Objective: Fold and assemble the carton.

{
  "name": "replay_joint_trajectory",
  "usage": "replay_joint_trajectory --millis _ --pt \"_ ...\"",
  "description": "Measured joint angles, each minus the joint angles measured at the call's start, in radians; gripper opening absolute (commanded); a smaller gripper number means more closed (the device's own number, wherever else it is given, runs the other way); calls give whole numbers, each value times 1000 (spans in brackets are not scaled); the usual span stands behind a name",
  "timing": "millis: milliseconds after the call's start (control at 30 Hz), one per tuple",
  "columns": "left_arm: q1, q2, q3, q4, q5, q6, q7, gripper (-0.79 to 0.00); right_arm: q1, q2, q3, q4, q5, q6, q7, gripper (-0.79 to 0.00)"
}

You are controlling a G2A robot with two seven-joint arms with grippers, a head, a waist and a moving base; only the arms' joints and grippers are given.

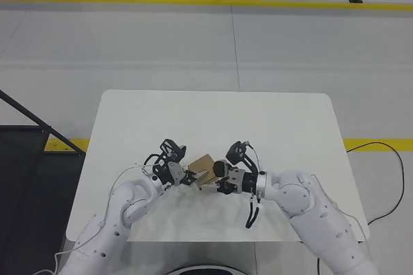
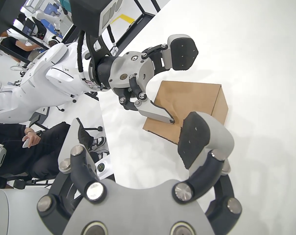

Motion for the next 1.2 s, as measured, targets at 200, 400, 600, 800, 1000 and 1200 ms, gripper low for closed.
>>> replay_joint_trajectory --millis 200,400,600,800,1000,1200 --pt "0 0 -1 0 -4 0 7 0 -17 1 15 -25 -16 -13 -54 0" --pt "9 2 -15 -10 -17 -9 18 0 -17 -1 14 -24 -12 -5 -72 0" --pt "24 7 -37 -15 -42 -37 23 0 17 -11 -18 10 7 4 -43 0" --pt "40 13 -54 -19 -34 -53 35 0 44 -20 -41 39 18 6 -34 0" --pt "58 20 -67 -18 0 -91 44 0 48 -23 -43 42 19 5 -33 0" --pt "63 24 -66 -13 26 -98 33 0 48 -24 -43 39 16 7 -33 0"
